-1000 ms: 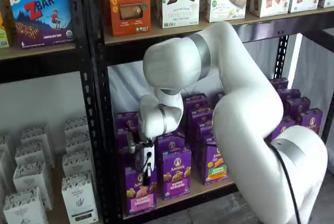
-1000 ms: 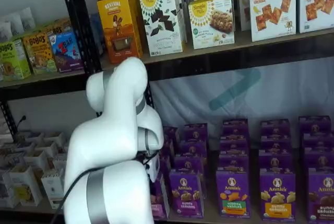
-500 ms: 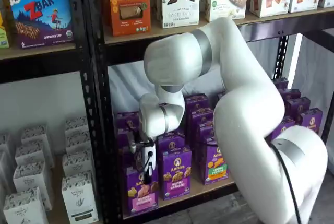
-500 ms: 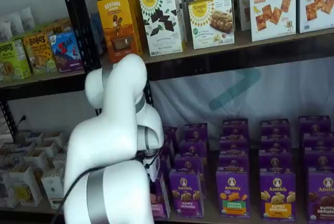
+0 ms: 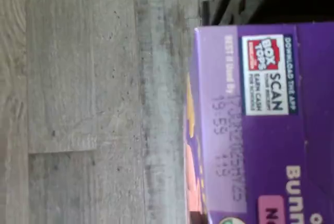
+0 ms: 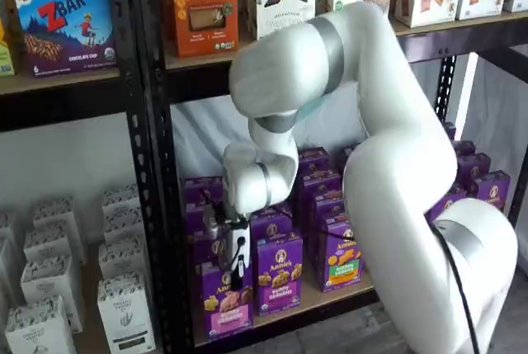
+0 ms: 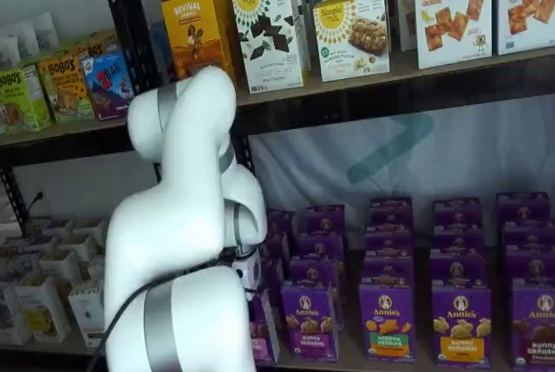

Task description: Pick up the purple box with a pink patch in the middle, on the bottom shelf, the first box from the left

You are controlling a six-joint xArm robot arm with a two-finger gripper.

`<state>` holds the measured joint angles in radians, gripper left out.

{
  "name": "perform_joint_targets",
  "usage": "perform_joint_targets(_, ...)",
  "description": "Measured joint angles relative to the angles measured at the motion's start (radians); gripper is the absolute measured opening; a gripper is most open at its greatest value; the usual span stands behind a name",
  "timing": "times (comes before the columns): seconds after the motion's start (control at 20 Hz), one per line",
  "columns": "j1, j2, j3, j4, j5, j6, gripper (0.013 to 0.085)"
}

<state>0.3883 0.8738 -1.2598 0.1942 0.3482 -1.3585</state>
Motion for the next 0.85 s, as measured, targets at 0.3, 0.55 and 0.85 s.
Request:
perform_joint_targets(0.3,-0.002,-0.117,0.160,-0.087,-0.053,0.078,0.0290)
perform_joint_targets(0.55,-0.004,-0.198,0.267,-0.076,-0.085,0.063,0.0290)
perform_joint_targets(0.85,-0.007,-0.269,0.347,-0.020,-0.105,0.006,0.0290)
